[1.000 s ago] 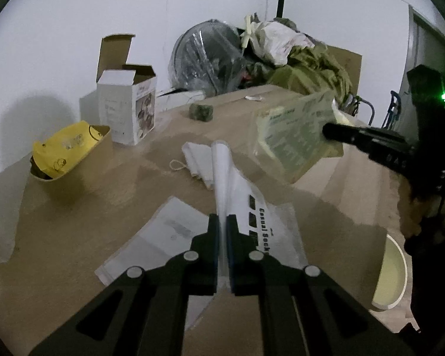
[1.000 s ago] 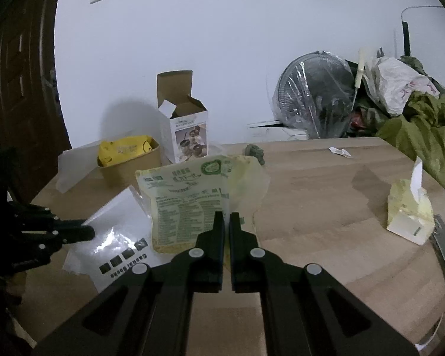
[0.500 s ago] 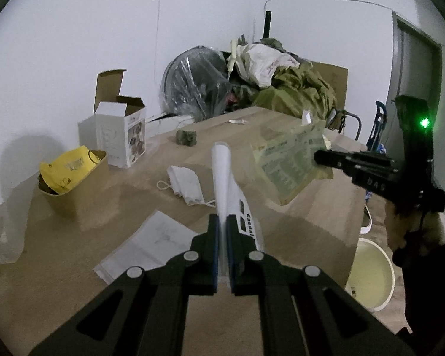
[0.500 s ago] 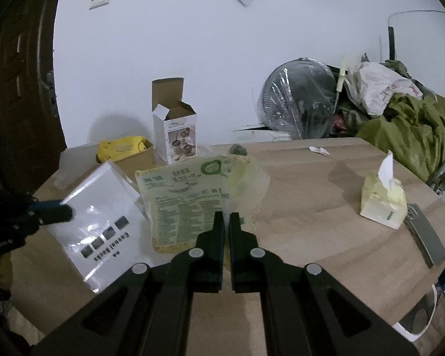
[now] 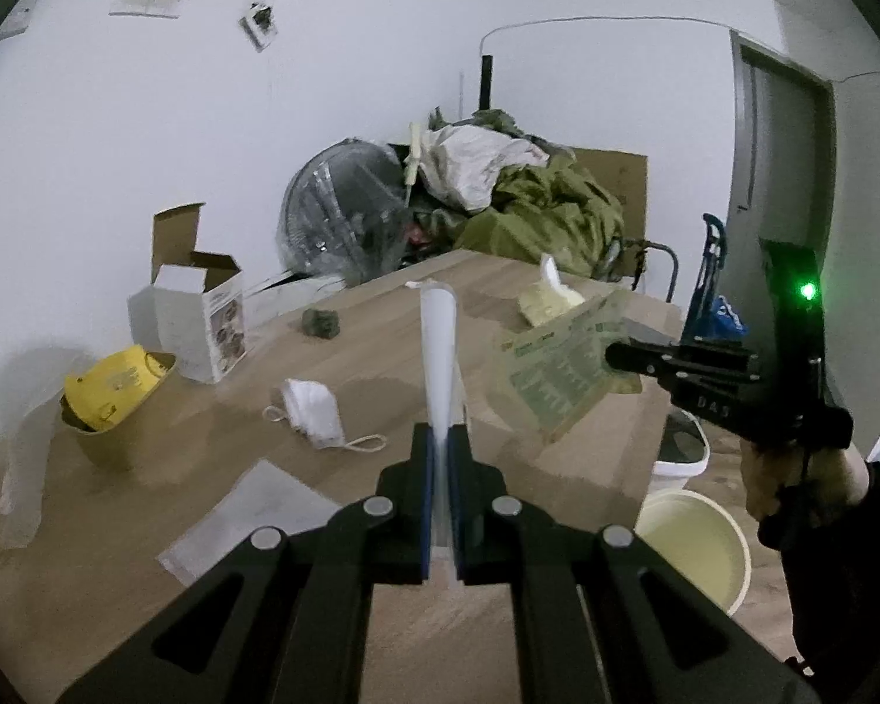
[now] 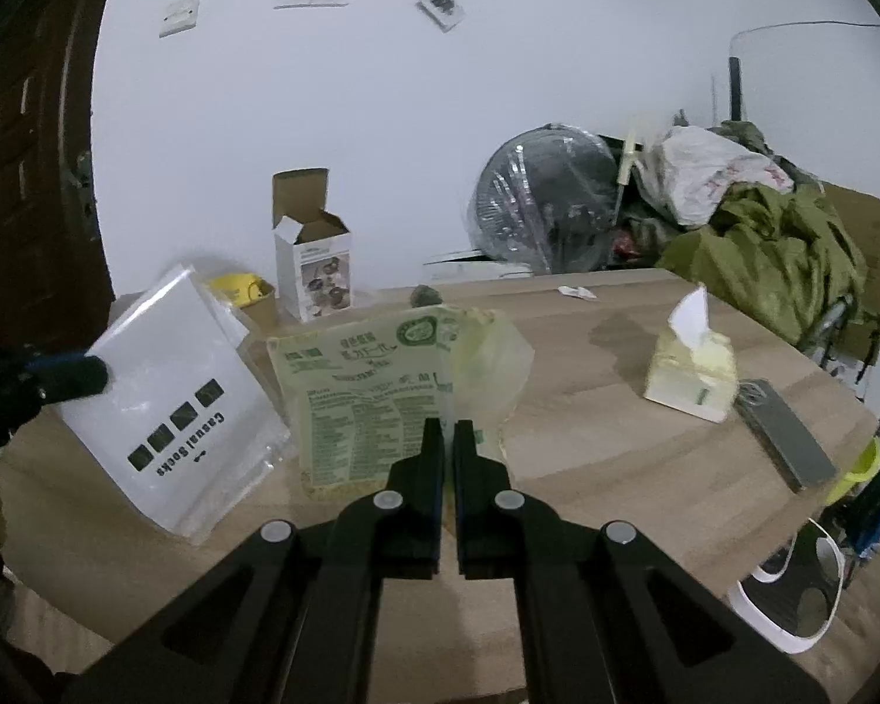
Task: Collect trash
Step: 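Carry both bags to the cream bucket and release them inside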
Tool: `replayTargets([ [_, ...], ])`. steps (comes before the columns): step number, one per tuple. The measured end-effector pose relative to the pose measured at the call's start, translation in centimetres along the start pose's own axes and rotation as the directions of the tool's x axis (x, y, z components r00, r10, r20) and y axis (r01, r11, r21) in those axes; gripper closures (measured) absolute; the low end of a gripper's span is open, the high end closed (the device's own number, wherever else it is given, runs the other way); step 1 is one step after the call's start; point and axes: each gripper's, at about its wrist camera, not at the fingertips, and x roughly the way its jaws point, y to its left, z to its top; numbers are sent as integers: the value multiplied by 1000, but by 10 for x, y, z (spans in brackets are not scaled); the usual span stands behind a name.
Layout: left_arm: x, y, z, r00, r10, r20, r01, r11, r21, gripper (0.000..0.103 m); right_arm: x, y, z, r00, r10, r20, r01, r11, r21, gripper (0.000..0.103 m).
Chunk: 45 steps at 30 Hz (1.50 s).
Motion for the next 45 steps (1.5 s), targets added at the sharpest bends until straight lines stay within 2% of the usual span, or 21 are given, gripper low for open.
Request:
replayTargets([
  [13,4,-59,0,990,-142,5,141,986,91,99,-58,-40,-39,992,-126,4,126,990,65,100],
  [27,16,-113,-3,966,-257,-24,257,953,159,99,-114,-80,-88,964,-264,-26,265,952,152,100],
  [36,36,-137,-12,948,-309,-70,317,931,182,99,-132,-105,-139,937,-329,-120,348,915,207,100],
  [45,59,-158,-20,930,-346,-125,366,909,202,99,-119,-114,-188,920,-308,-244,365,899,242,100],
])
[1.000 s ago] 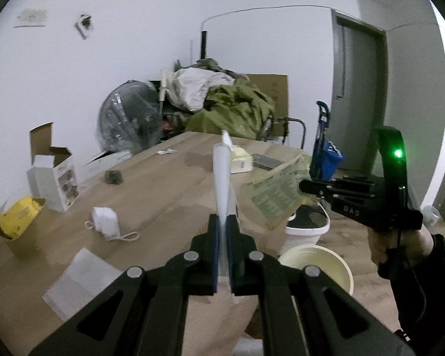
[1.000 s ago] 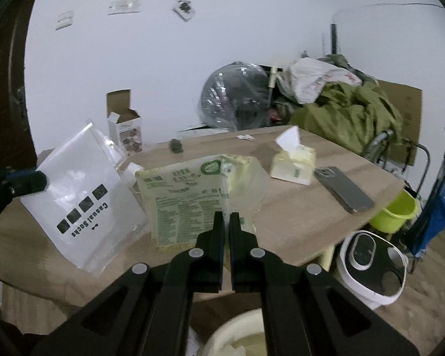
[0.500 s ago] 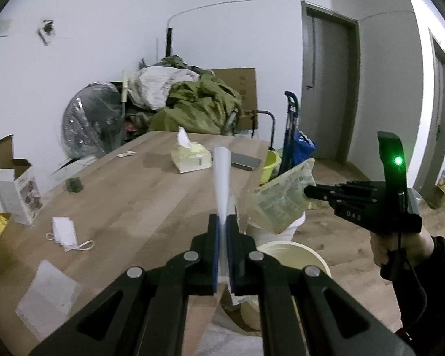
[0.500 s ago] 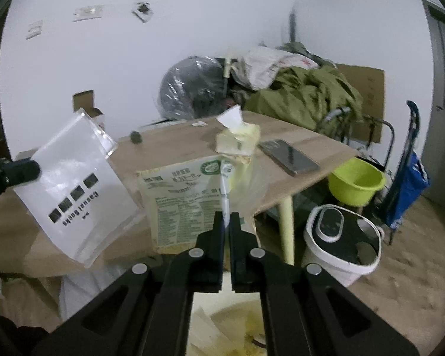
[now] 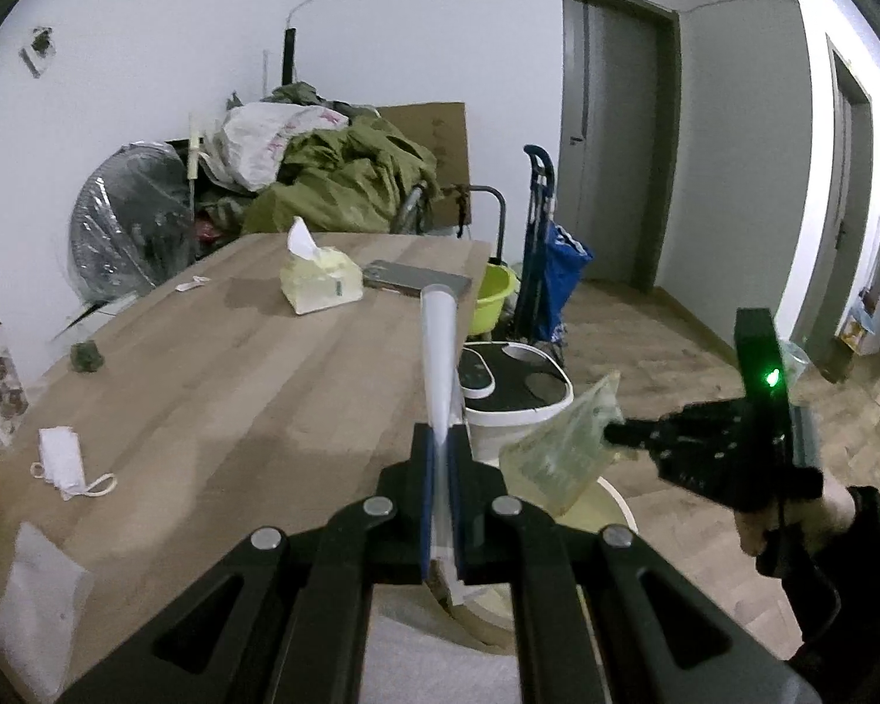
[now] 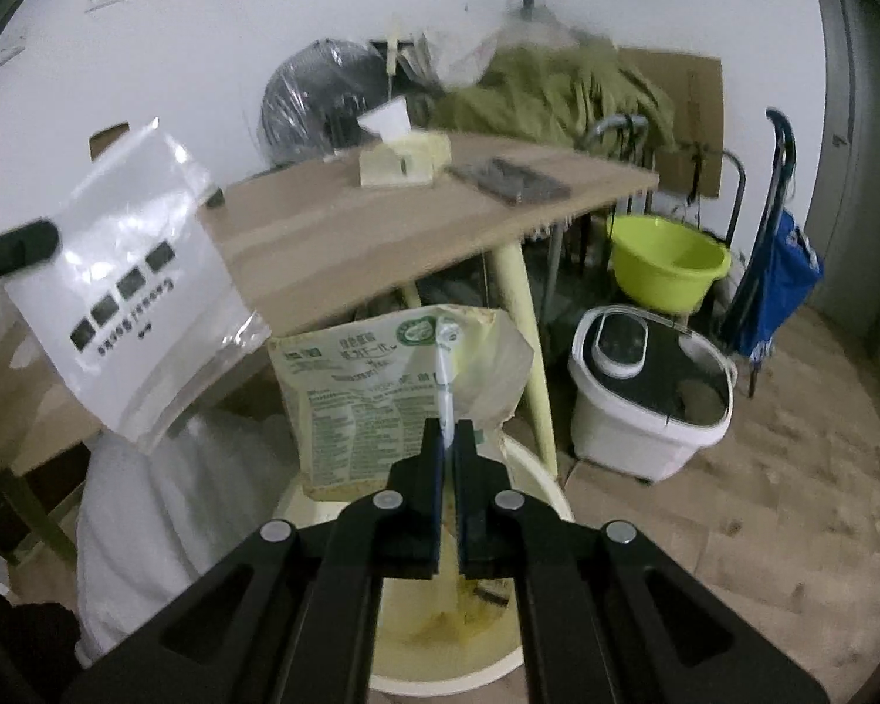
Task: Collect trash
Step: 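Carry both bags to the cream bucket and release them inside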
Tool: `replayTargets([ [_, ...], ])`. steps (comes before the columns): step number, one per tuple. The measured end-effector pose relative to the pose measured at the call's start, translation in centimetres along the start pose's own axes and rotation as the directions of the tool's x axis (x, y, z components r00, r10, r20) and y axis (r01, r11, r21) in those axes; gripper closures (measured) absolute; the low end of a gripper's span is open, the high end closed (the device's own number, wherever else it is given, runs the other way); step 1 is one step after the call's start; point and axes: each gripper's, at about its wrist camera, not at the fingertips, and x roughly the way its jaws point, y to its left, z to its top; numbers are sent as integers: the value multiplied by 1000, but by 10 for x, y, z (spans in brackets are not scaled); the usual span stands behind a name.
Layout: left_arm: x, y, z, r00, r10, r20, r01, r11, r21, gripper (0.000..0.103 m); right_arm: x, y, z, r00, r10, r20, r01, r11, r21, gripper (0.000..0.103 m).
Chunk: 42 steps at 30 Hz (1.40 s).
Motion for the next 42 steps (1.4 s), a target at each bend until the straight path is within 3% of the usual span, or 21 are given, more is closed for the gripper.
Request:
replayTargets([
  [6,20,-11,-5,998,-50,-37,51,999,17,99,33,1,-21,993,0,-122,0,1000,-3,98],
  [9,34,-17,-7,995,-72,-63,74,997,24,99,46,-2,-28,986,4,-170,-3,1000,1,89],
  [11,42,-20,-9,993,-85,-80,87,996,27,99,51,-5,-31,983,8,-181,-7,1000,6,76],
  [13,52,-25,-11,990,-99,-104,103,994,31,99,53,-7,-32,982,12,-190,-11,1000,11,71],
  [19,85,-41,-21,973,-148,-175,157,987,39,99,51,-21,-32,984,-6,-180,12,999,33,71],
  [26,135,-62,-29,934,-205,-292,227,973,43,99,38,-43,-35,984,-52,-171,64,996,66,70],
  [31,163,-72,-42,892,-211,-400,243,970,29,98,31,-58,-41,981,-84,-175,102,990,93,70],
  [34,167,-73,-48,879,-207,-429,242,970,28,86,31,-64,-42,980,-93,-178,112,989,99,70],
  [36,166,-74,-49,880,-202,-430,239,970,34,57,30,-64,-42,980,-96,-176,115,988,99,70],
  [42,147,-72,-46,895,-201,-398,240,970,49,54,29,-56,-35,982,-95,-164,109,991,77,70],
])
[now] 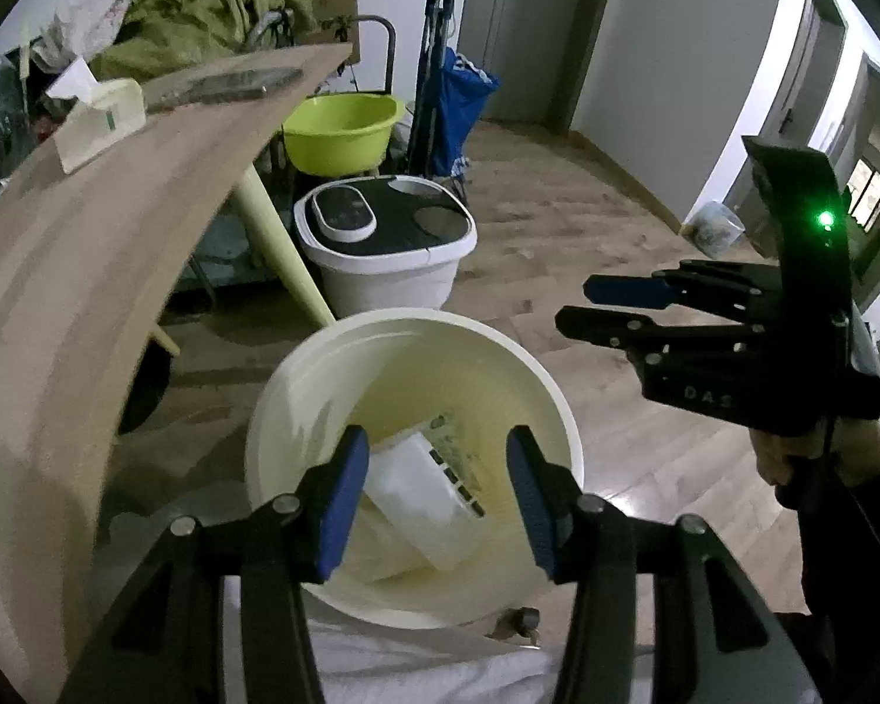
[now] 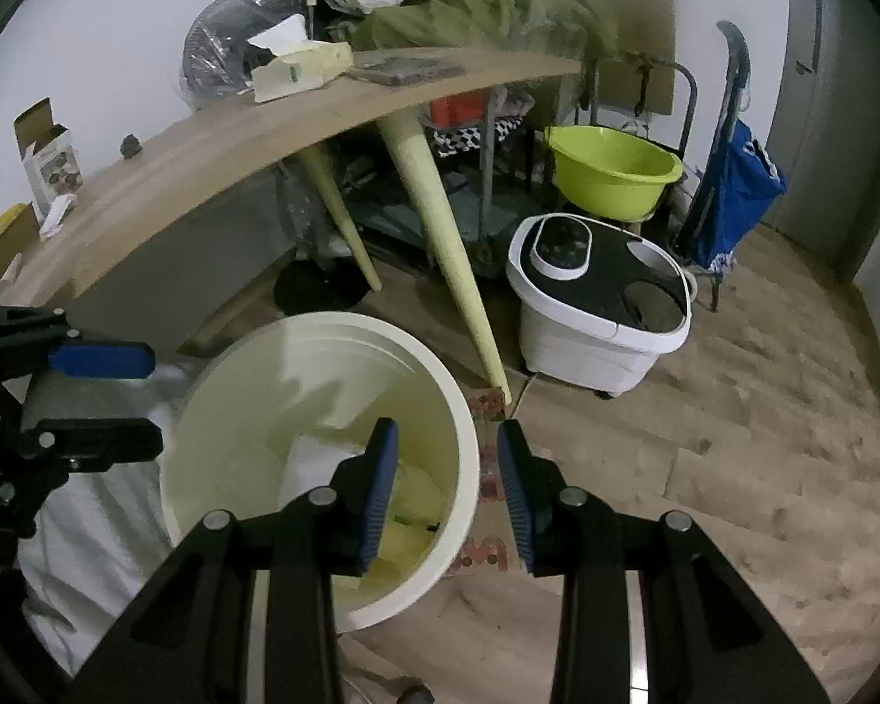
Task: Collect trash
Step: 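Carry both bags to the cream bucket and release them inside, then move both open tools back over the table toward the white mask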
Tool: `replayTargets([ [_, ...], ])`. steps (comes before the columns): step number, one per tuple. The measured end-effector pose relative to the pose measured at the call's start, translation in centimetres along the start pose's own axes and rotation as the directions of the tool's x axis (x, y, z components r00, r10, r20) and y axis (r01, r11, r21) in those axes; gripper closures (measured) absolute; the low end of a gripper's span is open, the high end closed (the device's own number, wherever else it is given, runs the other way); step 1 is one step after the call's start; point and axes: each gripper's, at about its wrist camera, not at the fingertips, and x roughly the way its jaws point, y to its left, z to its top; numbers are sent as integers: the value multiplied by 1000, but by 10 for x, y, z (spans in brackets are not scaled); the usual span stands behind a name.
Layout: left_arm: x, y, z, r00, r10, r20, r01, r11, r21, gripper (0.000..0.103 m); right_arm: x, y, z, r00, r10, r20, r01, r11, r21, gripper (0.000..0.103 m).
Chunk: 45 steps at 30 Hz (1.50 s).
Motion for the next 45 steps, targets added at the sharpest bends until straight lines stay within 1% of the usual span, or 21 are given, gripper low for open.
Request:
replayTargets([
  [7,-32,6,0,997,23,72,-21,1000,-21,54,-11,22,13,999,19,37,-17,999,-49,70],
  [12,-56,16,-3,990,59,124,-53,997,-50,54,-20,44,25,998,33,62,-27,995,-95,70],
  [14,-67,22,-6,986,76,147,-66,996,-68,54,-25,55,32,996,40,74,-31,993,-116,69],
  [16,-78,29,-10,982,85,168,-70,993,-92,54,-29,64,37,995,48,86,-37,990,-133,61],
  [17,-82,32,-12,981,84,175,-66,992,-106,54,-31,69,40,994,56,93,-42,989,-143,60],
  [19,-93,40,-18,977,91,195,-65,989,-136,54,-35,81,45,992,71,103,-53,985,-165,60],
  [23,-108,51,-28,968,122,219,-86,982,-169,54,-40,100,55,988,98,120,-72,977,-200,60],
  [30,-137,77,-48,949,200,244,-140,960,-244,54,-38,135,70,980,150,128,-113,959,-262,60],
  [36,-158,102,-67,929,278,244,-193,927,-323,54,-31,172,83,971,209,116,-161,931,-329,60],
  [39,-168,115,-78,918,319,238,-219,905,-366,54,-27,190,89,965,239,110,-186,915,-358,60],
  [42,-178,126,-87,904,359,231,-243,878,-412,54,-23,204,94,958,268,102,-210,899,-385,60],
  [43,-182,132,-91,897,378,228,-252,864,-436,54,-22,210,96,956,277,98,-218,893,-393,60],
  [44,-185,136,-94,893,390,226,-256,852,-456,53,-20,216,97,954,285,94,-226,888,-400,60],
  [45,-188,140,-97,890,397,225,-258,844,-471,50,-18,222,99,952,293,88,-234,882,-408,60],
])
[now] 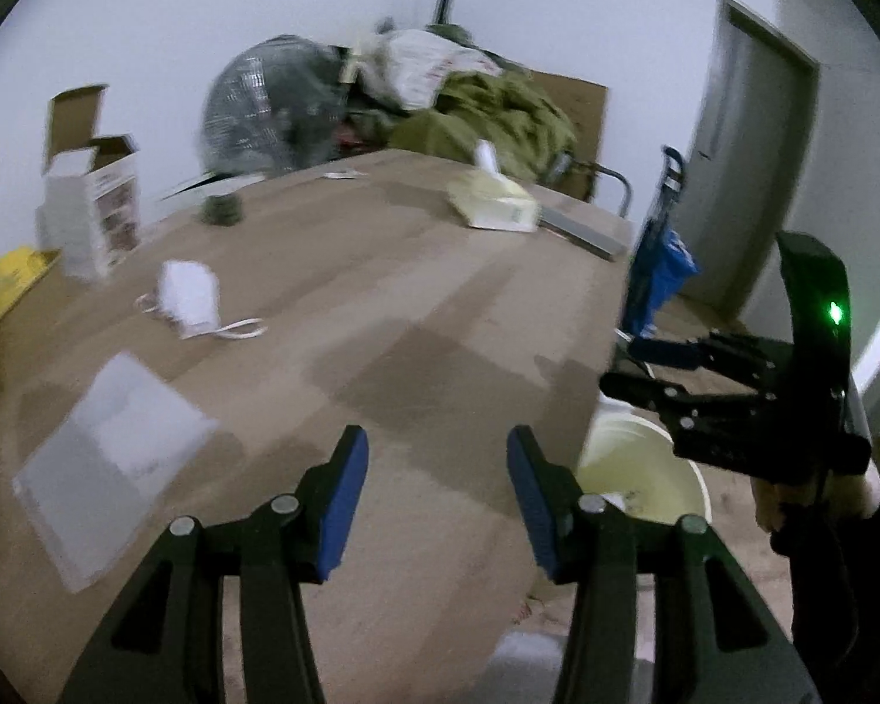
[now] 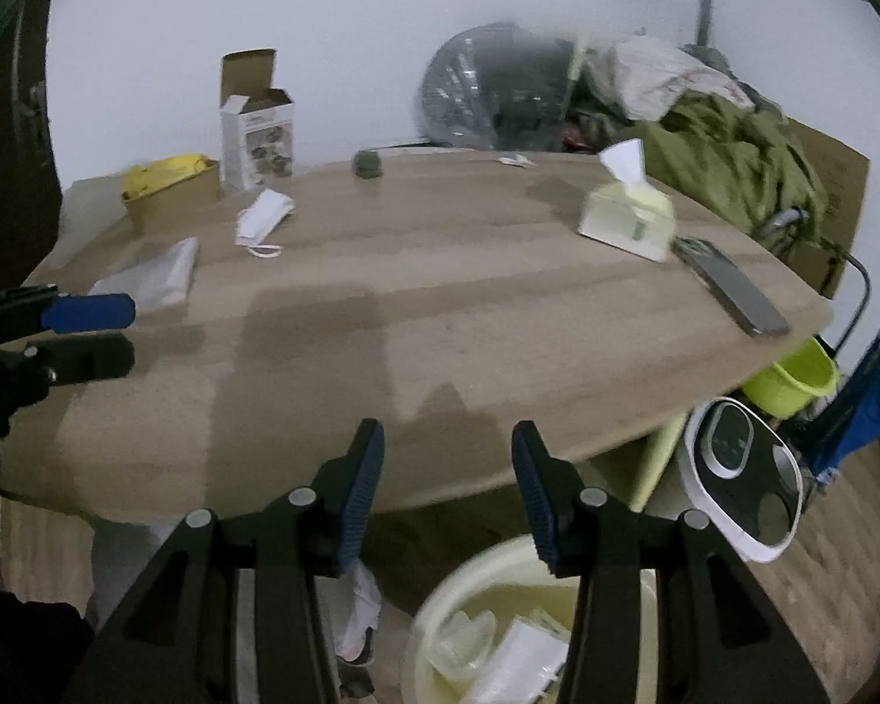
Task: Collect trash
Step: 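Move both open tools back over the table toward the white mask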
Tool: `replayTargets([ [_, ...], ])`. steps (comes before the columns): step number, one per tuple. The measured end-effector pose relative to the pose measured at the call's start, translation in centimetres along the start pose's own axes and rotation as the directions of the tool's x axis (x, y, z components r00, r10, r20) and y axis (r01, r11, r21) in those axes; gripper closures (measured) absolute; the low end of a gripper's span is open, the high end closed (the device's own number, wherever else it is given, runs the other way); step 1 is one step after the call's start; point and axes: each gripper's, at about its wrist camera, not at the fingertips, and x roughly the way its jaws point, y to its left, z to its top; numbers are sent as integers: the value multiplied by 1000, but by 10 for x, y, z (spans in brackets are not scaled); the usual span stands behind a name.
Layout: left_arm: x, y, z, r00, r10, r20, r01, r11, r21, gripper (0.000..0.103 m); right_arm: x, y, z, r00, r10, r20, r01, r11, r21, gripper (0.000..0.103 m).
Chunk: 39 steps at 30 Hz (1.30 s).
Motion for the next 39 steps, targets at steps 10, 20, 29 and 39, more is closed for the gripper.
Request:
replayTargets([
  [10,-10,56,-4,992,129,-10,-129,984,-126,47,30,25,29,997,83,-4,-84,995,-52,60],
  [20,-3,82,2,972,228,-58,-235,957,-169,47,60,32,58,988,155,-18,-156,985,-73,60],
  [29,14,113,10,959,257,-117,-280,921,-272,38,81,34,85,978,208,-19,-209,974,-86,60],
  [39,44,142,19,943,275,-189,-324,891,-318,34,103,40,113,968,248,-39,-251,963,-99,60],
])
